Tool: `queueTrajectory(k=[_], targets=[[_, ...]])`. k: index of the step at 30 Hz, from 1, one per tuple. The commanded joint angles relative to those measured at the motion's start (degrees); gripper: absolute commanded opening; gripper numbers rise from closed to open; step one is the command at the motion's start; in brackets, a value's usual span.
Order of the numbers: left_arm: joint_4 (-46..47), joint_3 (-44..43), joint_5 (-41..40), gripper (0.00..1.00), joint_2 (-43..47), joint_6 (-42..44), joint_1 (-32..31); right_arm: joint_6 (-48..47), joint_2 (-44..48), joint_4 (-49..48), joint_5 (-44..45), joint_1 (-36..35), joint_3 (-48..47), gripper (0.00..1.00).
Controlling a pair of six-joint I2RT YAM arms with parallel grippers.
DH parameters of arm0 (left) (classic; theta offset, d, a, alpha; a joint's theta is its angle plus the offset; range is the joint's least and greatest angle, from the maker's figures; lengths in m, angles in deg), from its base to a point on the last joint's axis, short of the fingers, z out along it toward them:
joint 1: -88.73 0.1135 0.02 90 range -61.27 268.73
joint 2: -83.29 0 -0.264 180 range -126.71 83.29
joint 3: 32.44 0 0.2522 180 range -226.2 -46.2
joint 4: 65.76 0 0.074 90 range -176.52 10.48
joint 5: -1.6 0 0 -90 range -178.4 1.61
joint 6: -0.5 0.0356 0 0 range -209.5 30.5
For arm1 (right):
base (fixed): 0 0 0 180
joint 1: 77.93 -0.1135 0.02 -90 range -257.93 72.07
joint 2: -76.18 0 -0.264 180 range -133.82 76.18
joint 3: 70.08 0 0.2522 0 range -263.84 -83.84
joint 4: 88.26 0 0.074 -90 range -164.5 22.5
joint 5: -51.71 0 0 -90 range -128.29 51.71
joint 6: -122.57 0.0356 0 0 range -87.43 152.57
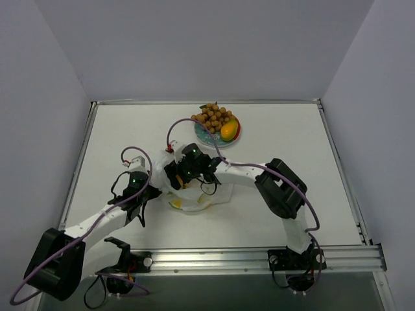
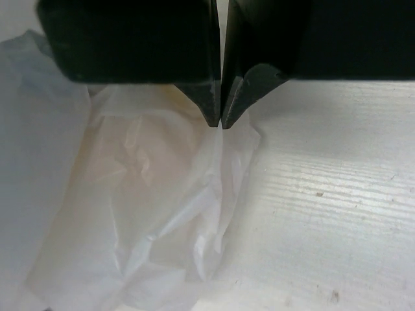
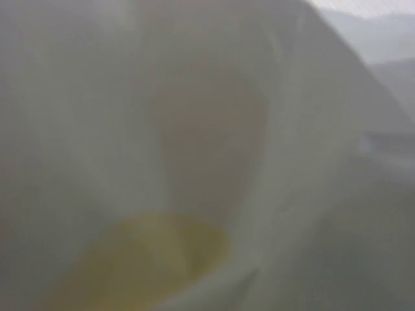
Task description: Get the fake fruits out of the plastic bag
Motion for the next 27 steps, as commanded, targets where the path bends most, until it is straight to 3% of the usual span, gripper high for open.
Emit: queueTrajectory(k=[1, 15, 21, 27], targets=[[-1.6, -1.4, -2.0, 0.02, 4.7, -0.5, 0.4, 1.8, 9.0, 1.0, 9.3, -0.9, 6.7, 0.24], [-9.3, 0.5, -4.1, 0.02, 16.2, -1.3, 0.4, 8.2, 29.1, -1.2, 16.5, -7.1, 20.8, 0.24], [-9.3, 3.5, -2.6, 0.02, 16.7, -1.7, 0.2, 11.8, 41.0, -14.5, 22.2, -9.0, 28.9, 0.23], [-9.4, 4.0, -1.8, 0.02, 16.9, -1.3, -0.5, 13.6, 41.6, -19.3, 24.5, -9.9, 31.2, 0.22]])
